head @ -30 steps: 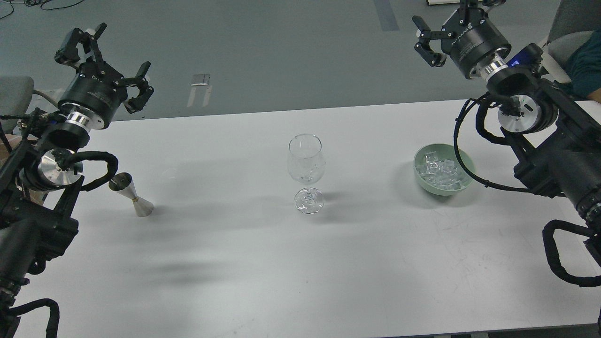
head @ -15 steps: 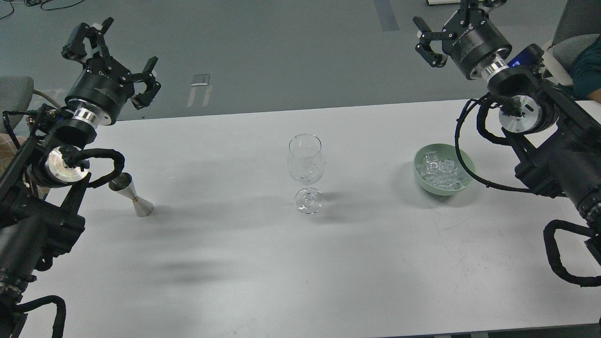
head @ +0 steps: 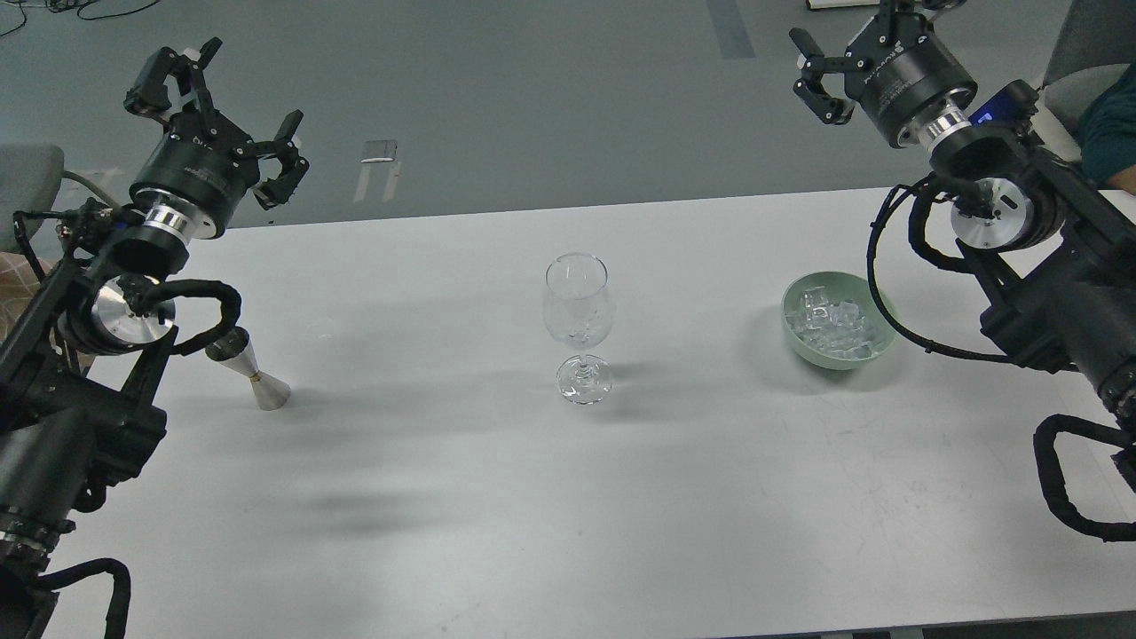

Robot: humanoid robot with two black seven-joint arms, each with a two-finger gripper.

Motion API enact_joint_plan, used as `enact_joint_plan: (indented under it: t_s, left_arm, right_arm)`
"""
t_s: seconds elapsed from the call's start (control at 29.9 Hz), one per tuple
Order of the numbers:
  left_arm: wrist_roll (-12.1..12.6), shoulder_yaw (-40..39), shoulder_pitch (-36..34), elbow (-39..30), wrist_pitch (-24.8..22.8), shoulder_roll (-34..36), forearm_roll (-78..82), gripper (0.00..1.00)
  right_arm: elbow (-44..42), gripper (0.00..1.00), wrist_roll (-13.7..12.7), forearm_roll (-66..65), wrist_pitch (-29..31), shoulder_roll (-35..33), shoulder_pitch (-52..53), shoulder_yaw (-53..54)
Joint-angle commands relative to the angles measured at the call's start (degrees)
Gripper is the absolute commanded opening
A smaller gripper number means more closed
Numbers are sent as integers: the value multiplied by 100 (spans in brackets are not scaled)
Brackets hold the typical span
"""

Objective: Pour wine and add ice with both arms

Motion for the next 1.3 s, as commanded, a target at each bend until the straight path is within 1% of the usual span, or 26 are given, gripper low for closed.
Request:
enact_joint_plan:
  t_s: [0.0,0.23,0.37,0.47,0.63,0.8,1.27]
  left_arm:
    - [-3,-13,2,-18,-6,-19,-20,98]
    - [49,-22,11,-97,-23,16,-37,98]
    - [233,-31,11,-132,-14,16,-46,98]
    - [234,-31,11,-132,-14,8,-46,98]
    - [164,-40,20,-141,21,8,-46,97]
    - [164,-40,20,-237,56,34,-46,97]
    - [172,-66,20,-237,38,25,-46,97]
  right_arm:
    - [-1,100,-1,0,-9,-5,0,-7]
    - [-1,100,-1,0,-9,13,0,2]
    - [-1,100,-1,0,-9,22,0,-7]
    - [8,100,-1,0,-9,22,0,-7]
    - [17,100,-1,0,-9,4,-9,-7]
    - [17,100,-1,0,-9,13,-17,-7]
    - [17,100,-1,0,-17,4,-9,-7]
